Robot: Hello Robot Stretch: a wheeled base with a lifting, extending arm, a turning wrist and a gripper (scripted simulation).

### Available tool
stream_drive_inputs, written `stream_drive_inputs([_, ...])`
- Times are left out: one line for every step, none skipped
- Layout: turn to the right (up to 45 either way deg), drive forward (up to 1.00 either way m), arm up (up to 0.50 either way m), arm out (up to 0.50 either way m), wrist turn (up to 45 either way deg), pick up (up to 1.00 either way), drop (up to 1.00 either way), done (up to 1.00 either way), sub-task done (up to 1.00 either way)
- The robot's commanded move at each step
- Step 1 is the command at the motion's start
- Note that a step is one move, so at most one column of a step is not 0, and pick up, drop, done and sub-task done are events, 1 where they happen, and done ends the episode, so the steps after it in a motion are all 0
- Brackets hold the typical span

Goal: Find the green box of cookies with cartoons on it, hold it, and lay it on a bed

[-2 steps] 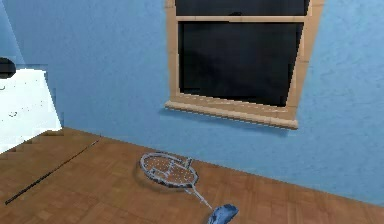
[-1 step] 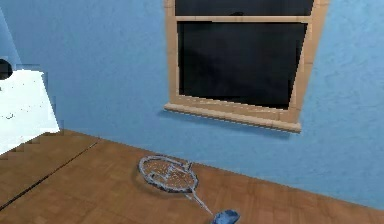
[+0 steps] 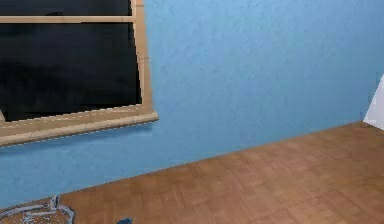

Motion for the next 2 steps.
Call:
stream_drive_inputs([0.0, 0.55, 0.00, 0.00, 0.0, 0.00, 0.00, 0.00, 0.00])
stream_drive_inputs([45.0, 0.00, 0.00, 0.00, 0.0, 0.00, 0.00, 0.00, 0.00])
